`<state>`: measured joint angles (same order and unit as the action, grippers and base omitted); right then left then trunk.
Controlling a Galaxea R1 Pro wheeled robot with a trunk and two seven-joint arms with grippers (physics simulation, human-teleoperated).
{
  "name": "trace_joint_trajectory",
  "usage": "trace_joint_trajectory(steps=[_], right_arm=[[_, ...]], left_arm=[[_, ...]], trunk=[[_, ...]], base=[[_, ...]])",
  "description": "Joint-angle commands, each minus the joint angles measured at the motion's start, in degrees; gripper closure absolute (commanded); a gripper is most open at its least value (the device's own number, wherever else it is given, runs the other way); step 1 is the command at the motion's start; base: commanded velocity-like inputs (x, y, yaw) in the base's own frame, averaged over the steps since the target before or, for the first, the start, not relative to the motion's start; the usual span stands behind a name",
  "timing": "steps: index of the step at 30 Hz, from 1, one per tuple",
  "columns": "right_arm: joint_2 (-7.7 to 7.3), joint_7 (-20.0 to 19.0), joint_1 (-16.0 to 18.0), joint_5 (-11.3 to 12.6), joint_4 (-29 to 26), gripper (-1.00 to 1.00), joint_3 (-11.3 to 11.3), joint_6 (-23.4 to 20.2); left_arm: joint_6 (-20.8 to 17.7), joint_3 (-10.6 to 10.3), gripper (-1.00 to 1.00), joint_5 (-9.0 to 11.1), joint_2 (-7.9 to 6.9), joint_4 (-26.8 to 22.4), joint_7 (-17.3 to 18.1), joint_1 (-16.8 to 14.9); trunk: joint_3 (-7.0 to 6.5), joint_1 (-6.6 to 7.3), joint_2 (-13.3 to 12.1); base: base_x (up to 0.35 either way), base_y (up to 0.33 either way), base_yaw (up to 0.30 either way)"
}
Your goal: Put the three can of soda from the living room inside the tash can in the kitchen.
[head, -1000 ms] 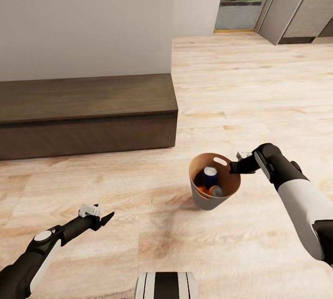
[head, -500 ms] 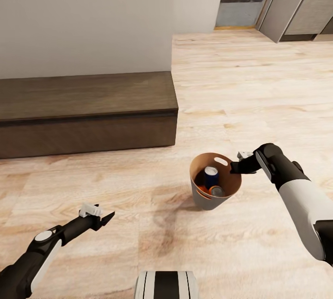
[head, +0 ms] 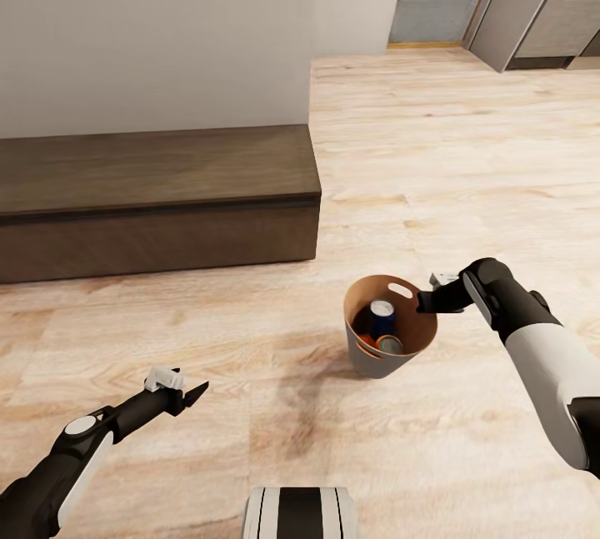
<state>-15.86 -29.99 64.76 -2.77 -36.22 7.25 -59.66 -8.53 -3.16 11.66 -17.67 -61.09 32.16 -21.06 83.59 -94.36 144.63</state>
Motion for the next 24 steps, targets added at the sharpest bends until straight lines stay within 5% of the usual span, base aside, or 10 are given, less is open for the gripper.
trace_joint_trajectory(steps=[1, 24], right_arm=[[-0.02, -0.4, 0.0, 1.4, 0.0, 1.0, -0.1, -0.3], [-0.23, -0.4, 0.0, 1.4, 0.1, 1.0, -0.1, -0.3]], left_arm=[[0.0, 0.0, -1.0, 0.0, 0.0, 0.0, 0.0, 0.0], [0.0, 0.0, -1.0, 0.0, 0.28, 0.0, 0.1, 0.0]], trunk=[[0.0, 0.01, 0.0], [0.66, -0.07, 0.0]], base=[[0.0, 0.0, 0.0], [0.0, 0.0, 0.0]])
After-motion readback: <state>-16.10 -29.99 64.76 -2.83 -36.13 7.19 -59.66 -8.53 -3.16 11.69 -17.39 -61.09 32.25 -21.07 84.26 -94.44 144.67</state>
